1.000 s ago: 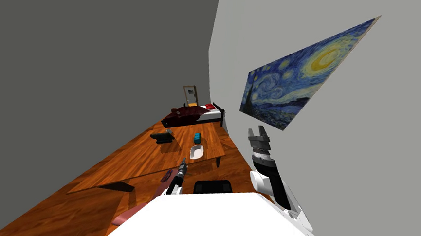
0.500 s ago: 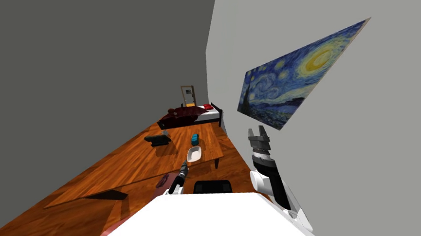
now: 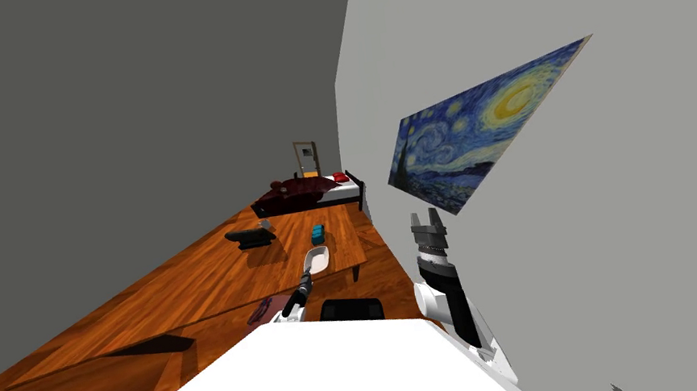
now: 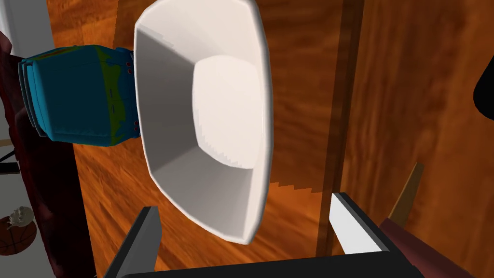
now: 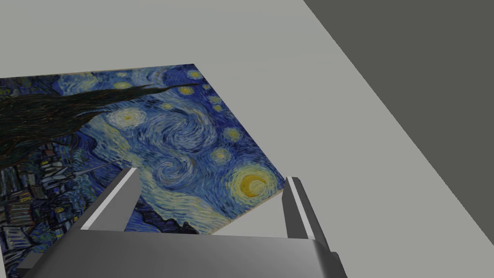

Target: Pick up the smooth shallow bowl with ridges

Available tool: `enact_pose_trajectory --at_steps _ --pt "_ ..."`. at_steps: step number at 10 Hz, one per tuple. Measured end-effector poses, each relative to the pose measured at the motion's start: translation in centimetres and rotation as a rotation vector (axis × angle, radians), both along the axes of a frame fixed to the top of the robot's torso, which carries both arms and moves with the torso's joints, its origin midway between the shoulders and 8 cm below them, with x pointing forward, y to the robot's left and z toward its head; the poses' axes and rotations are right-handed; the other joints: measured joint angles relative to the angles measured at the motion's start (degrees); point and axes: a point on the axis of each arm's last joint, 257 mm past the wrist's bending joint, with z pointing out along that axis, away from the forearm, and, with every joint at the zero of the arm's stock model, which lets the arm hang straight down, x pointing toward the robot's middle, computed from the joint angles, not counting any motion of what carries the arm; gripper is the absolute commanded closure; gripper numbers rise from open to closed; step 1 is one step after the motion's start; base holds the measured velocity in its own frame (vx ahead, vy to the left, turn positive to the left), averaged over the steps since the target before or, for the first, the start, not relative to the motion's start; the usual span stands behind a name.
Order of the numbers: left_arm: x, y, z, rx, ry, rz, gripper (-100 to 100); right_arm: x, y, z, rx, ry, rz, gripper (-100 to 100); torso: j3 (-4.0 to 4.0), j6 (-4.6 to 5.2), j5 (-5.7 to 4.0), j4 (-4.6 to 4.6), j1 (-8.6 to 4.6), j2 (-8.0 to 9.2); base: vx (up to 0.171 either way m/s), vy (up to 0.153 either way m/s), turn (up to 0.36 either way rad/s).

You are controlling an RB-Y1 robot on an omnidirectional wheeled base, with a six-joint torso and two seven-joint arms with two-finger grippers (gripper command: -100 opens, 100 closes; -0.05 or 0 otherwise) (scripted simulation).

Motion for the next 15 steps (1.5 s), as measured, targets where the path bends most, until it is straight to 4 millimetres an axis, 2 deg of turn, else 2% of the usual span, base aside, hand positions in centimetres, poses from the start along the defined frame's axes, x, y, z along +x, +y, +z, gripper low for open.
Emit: enact_pose_trajectory --at_steps 8,9,10,11,15 --pt "-1.4 0.4 -2.5 0.001 0.098 0.009 -100 0.0 0.0 0.0 0.000 0.000 0.000 0 0.06 -0.02 0.01 0.02 0.07 0.11 0.027 -0.013 -0.043" --pt "-1.5 0.4 -2.5 0.001 0.099 0.009 0 0.0 0.0 0.0 0.000 0.000 0.000 0 0.08 -0.03 0.01 0.02 0.09 0.15 0.000 0.000 0.000" --pt "-1.5 0.4 -2.5 0.001 0.099 0.009 -100 0.0 0.0 0.0 0.000 0.000 0.000 0 0.10 -0.03 0.02 0.03 0.11 0.18 0.069 -0.001 -0.018" --pt "-2.6 0.3 -3.0 0.001 0.107 0.009 -100 0.0 0.0 0.0 0.000 0.000 0.000 0 0.01 -0.03 0.02 0.00 0.11 0.01 0.100 0.019 -0.005" --pt "-5.0 -0.3 -3.5 0.000 0.099 0.013 -100 0.0 0.0 0.0 0.000 0.000 0.000 0 -0.08 -0.04 0.04 -0.04 0.19 -0.13 0.090 0.024 -0.007"
